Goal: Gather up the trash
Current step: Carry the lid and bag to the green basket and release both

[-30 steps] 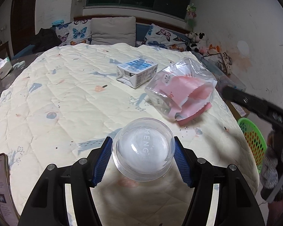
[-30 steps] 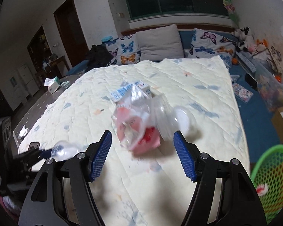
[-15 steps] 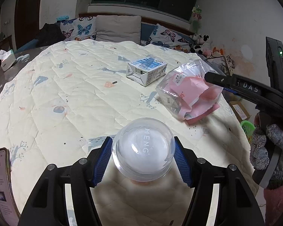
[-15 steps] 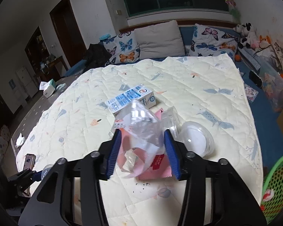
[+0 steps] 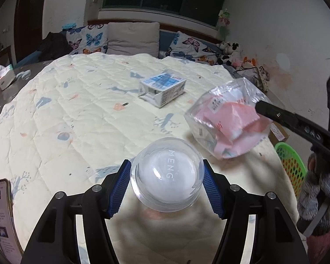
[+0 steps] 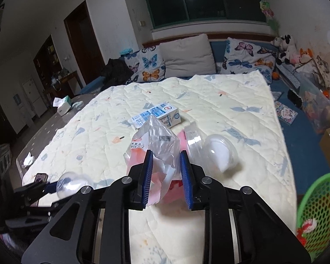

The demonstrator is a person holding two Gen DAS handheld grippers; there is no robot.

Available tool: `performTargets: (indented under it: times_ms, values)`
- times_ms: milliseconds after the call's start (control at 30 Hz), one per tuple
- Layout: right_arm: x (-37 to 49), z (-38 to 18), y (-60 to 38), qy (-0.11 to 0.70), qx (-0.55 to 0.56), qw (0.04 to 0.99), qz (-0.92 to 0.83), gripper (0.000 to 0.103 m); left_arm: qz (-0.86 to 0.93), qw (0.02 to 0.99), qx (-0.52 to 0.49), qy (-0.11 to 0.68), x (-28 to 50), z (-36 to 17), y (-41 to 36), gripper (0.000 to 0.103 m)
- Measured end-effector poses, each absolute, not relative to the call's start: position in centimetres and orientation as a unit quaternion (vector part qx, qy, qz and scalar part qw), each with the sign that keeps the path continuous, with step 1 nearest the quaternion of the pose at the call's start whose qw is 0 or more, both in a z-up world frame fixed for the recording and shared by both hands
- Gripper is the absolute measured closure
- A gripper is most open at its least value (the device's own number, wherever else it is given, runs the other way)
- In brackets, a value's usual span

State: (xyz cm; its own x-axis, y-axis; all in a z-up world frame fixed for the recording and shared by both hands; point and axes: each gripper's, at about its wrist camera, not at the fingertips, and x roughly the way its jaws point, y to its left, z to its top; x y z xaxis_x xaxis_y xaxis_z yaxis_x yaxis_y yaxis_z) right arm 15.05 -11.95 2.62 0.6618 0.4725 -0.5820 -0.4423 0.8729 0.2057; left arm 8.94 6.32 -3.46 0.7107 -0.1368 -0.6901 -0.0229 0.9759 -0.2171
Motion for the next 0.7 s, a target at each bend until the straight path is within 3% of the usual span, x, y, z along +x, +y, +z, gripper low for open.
performTargets:
  times_ms: [700]
  values:
    - [7.7, 4.8, -26.6, 0.289, 0.061, 0.946, 0.131, 0.077, -0.136, 0.914, -0.055, 0.378, 10.6, -1.4, -3.7, 0.041]
